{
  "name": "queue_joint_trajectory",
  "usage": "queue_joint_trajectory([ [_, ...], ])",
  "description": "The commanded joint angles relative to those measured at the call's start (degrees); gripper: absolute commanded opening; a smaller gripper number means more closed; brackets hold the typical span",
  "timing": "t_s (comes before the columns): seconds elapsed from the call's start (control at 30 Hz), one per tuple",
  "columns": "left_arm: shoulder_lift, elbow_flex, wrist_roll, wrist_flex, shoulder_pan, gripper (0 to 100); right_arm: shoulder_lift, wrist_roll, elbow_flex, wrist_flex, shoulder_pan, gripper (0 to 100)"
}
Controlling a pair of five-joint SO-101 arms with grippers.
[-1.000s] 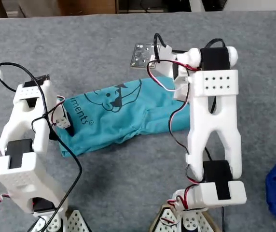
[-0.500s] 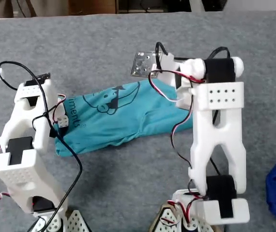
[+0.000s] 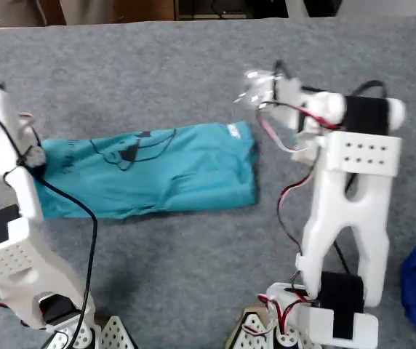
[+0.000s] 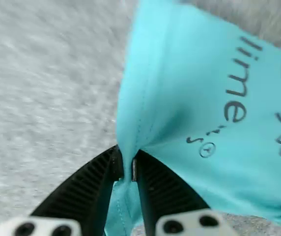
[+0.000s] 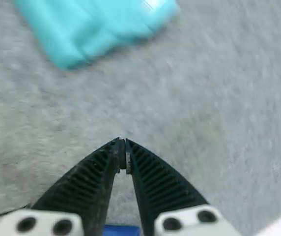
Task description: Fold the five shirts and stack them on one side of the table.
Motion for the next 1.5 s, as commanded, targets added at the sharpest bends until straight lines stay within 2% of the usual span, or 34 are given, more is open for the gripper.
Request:
queue_joint_trajectory([
  [0.0, -0.5, -8.8, -0.7, 3.5, -0.8, 2, 1.0, 0.8, 0.1, -4.5, 5.5, 0.5],
  [0.17, -0.9, -14.1, 0.1, 7.8, 2.5, 2, 8.6, 0.7, 0.1, -12.0, 11.4, 0.5],
  [0.3, -1.6, -15.7, 8.6, 8.0, 10.0, 2, 15.5, -2.2, -0.2, -18.0, 13.8, 0.5],
  [0.4, -3.0, -17.0, 13.2, 8.0, 18.4, 2, 20.1, -5.7, 0.0, -21.1, 14.7, 0.5],
  [0.57, -3.2, -22.2, 16.9, 8.0, 34.6, 2, 26.8, -8.3, -0.3, -24.6, 16.6, 0.5],
  [0.7, -3.0, -27.6, 17.8, 7.5, 44.8, 2, 28.2, -1.1, -1.7, -23.1, 18.2, 0.5],
  [0.77, -2.2, -29.6, 17.8, 6.5, 48.5, 2, 27.8, -0.9, -5.0, -22.2, 19.5, 0.5],
  [0.93, 3.8, -33.8, 17.9, 5.5, 53.3, 2, 27.9, -1.0, -9.5, -22.0, 22.7, 0.5],
  [1.1, 12.6, -38.0, 17.9, 5.5, 54.5, 2, 27.9, -0.7, -9.8, -22.4, 24.8, 0.5],
  [1.33, 21.1, -47.4, 17.9, 5.8, 57.2, 2, 28.0, -0.7, -10.1, -22.4, 24.7, 0.5],
  [1.47, 22.5, -48.4, 17.9, 5.9, 60.5, 2, 28.0, -0.7, -9.8, -22.4, 24.4, 0.5],
])
